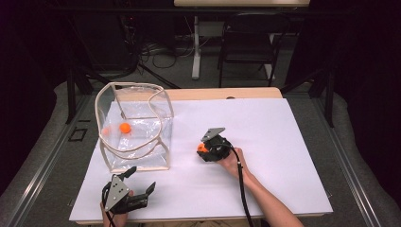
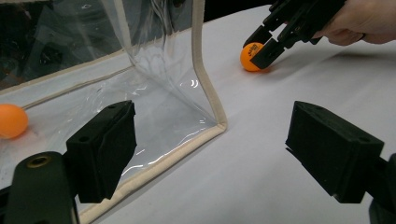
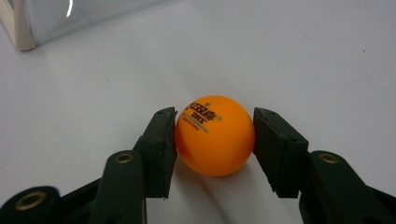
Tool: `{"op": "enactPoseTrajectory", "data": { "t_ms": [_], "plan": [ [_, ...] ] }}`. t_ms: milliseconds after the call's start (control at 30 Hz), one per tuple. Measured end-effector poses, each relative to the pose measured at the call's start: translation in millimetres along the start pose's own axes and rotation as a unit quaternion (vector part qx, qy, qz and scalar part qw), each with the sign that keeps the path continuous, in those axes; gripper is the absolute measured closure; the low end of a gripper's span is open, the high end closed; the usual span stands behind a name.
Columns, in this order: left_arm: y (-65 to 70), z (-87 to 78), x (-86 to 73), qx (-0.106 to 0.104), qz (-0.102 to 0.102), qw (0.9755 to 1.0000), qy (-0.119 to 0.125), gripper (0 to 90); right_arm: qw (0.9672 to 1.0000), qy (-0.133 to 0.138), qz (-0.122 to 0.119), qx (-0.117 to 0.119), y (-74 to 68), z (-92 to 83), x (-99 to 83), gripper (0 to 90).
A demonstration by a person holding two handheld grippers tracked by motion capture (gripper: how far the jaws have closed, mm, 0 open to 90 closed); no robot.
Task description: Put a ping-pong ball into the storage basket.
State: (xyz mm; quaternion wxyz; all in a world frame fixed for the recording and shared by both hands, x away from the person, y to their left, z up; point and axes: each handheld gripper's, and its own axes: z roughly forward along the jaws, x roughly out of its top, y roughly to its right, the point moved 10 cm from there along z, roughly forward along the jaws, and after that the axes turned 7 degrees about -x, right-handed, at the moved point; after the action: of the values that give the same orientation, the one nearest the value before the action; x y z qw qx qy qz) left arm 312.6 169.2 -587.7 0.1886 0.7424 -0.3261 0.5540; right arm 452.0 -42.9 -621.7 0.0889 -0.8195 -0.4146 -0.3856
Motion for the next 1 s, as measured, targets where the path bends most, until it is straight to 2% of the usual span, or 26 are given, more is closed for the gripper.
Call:
{"op": "enactPoseTrajectory", "data": {
  "t_ms": [267, 733, 1000],
  "plan": [
    [-1.1, -0.6, 0.2, 0.002, 0.001, 1.0, 0.001, 15.6, 0.9999, 0.007, -0.007, 0.0, -0.8, -3.6, 3.1, 50.8],
    [-0.8, -0.7, -0.1, 0.003, -0.001, 1.0, 0.0, 15.6, 0.9995, 0.031, -0.009, 0.002, -3.4, -22.9, 17.2, 50.8],
    [-0.7, -0.7, 0.4, 0.003, 0.002, 1.0, 0.0, 15.6, 0.999, 0.044, -0.007, 0.001, -0.2, -31.8, 22.9, 50.8]
  ]
}}
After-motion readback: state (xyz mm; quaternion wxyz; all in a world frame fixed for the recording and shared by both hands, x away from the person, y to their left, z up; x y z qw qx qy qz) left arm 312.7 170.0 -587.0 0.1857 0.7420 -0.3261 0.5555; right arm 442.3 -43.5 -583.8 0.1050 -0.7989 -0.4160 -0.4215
